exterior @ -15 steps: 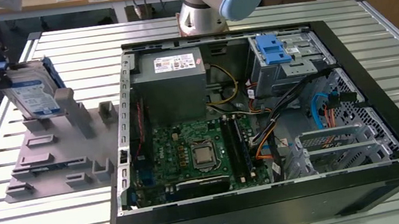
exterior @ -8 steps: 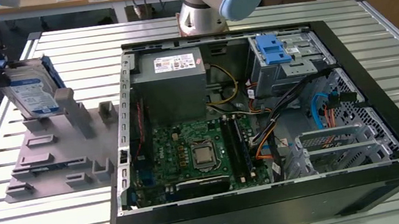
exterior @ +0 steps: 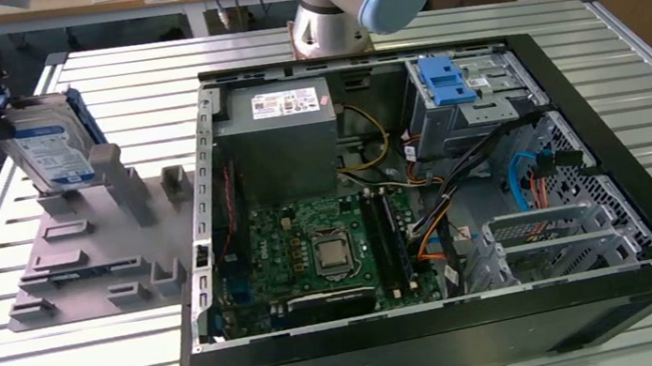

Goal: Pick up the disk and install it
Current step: 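Pick up the disk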

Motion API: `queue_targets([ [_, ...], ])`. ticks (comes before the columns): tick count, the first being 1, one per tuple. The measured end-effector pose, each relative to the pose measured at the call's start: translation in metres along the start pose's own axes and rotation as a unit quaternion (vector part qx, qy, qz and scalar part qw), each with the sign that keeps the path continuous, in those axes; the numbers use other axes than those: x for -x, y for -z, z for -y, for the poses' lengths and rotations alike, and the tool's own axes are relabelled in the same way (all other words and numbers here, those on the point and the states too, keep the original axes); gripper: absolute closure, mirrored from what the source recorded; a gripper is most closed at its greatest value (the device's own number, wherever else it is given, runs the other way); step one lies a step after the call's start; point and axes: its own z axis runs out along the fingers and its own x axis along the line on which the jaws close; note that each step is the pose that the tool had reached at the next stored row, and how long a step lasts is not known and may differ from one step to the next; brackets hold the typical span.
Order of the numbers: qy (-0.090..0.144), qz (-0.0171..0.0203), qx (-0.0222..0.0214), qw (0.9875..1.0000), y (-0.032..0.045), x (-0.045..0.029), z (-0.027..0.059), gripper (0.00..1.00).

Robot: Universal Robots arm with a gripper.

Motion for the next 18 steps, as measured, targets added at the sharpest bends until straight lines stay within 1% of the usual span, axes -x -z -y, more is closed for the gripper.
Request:
queue_targets([
  [18, 0.000, 0.0000, 0.0000, 1.0000, 0.0093, 0.0000, -0.0001, 0.64],
])
